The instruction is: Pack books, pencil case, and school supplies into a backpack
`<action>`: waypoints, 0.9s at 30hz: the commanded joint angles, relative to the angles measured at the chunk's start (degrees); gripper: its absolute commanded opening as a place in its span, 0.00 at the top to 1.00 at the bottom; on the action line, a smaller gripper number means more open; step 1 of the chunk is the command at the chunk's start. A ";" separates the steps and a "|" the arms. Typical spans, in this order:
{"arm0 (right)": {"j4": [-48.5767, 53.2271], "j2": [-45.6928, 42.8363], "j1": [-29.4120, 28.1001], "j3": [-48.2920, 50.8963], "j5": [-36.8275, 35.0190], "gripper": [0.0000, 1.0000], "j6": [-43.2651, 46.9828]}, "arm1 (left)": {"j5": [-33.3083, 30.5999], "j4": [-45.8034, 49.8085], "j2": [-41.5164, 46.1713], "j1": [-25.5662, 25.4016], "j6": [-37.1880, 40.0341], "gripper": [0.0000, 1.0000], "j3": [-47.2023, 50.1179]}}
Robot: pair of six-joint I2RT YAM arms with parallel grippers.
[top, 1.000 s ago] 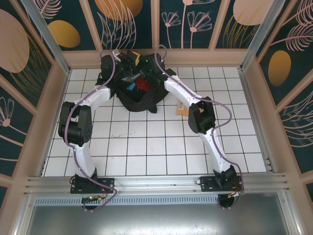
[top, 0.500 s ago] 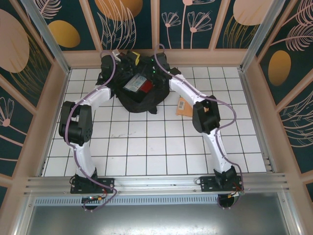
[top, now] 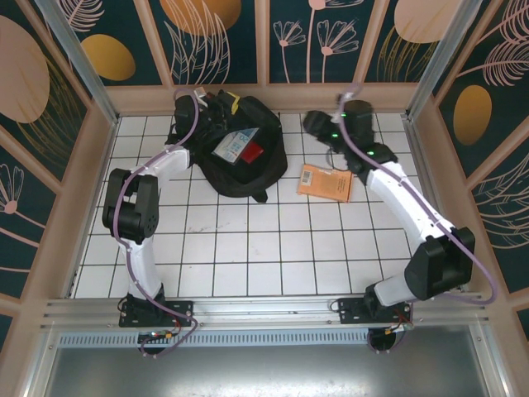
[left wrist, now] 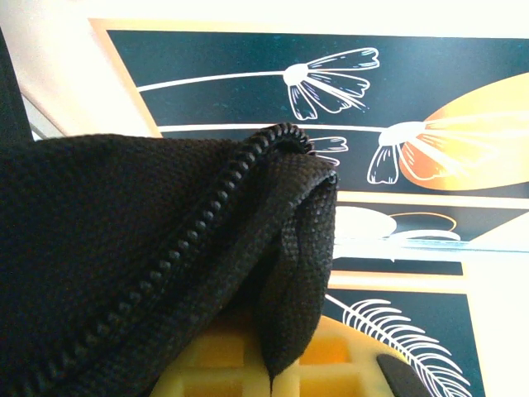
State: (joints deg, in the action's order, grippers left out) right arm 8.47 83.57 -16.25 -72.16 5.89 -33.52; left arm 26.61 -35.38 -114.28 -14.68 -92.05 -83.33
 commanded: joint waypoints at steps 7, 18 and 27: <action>3.88 20.02 11.40 -2.70 -6.15 0.36 -0.82 | 0.90 -5.01 1.36 -0.02 -0.59 1.00 -0.58; 7.36 34.24 13.88 -10.49 6.02 0.35 2.81 | 1.16 -4.97 2.75 -0.05 -0.59 1.00 0.41; 4.18 25.63 13.75 3.36 9.10 0.35 1.72 | 1.63 -6.27 2.25 -0.02 -1.72 1.00 0.39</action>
State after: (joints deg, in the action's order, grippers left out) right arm 12.49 113.69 -2.44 -72.82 12.12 -31.62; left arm 27.07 -35.92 -114.28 -14.68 -92.55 -82.91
